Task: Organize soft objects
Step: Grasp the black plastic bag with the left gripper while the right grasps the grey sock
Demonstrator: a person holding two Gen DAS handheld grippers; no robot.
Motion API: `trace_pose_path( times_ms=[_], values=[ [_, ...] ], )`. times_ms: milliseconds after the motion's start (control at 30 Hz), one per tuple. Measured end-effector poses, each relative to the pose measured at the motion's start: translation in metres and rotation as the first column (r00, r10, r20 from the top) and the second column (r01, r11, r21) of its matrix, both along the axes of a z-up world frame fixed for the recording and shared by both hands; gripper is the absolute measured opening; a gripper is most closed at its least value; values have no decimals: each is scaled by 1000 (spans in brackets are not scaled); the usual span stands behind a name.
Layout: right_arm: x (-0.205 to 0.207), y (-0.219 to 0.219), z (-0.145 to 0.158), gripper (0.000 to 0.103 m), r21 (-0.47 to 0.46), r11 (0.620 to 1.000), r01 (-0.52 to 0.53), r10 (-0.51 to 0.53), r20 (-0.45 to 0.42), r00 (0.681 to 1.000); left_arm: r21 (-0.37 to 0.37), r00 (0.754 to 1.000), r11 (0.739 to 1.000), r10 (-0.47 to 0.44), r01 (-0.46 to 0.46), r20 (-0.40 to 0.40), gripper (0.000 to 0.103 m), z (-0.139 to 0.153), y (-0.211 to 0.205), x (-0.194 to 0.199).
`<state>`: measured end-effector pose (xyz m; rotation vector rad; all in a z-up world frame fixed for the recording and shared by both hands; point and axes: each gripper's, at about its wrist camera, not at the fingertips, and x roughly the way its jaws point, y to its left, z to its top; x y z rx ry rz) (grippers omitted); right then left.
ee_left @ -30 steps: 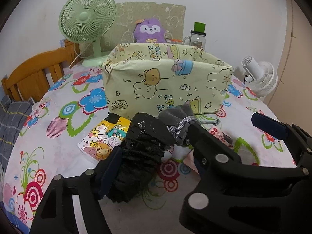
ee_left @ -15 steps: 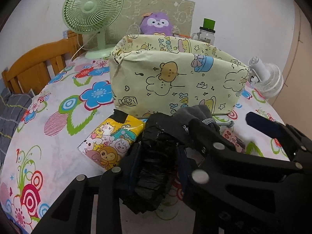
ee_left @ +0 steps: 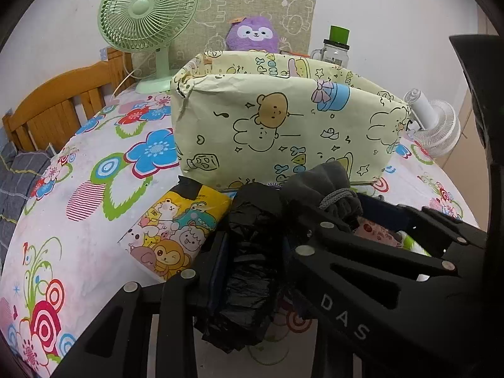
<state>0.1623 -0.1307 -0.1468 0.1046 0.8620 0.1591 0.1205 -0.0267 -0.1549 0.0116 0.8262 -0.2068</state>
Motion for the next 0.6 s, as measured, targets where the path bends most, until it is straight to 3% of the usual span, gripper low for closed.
trace_pose_path(
  times_ms=[33, 167, 600],
  values=[
    [0, 1, 0, 50, 0, 1000, -10, 10, -3, 1000, 3, 1000, 1000, 0, 0, 0, 35, 0, -1, 0],
    [-3, 3, 2, 47, -14, 1000, -10, 10, 9, 1000, 14, 1000, 1000, -2, 1, 2, 35, 0, -2, -1],
    [-23, -5, 19, 45, -30, 1000, 8, -6, 57, 998, 27, 1000, 999, -18, 17, 23, 26, 12, -15, -14]
  ],
)
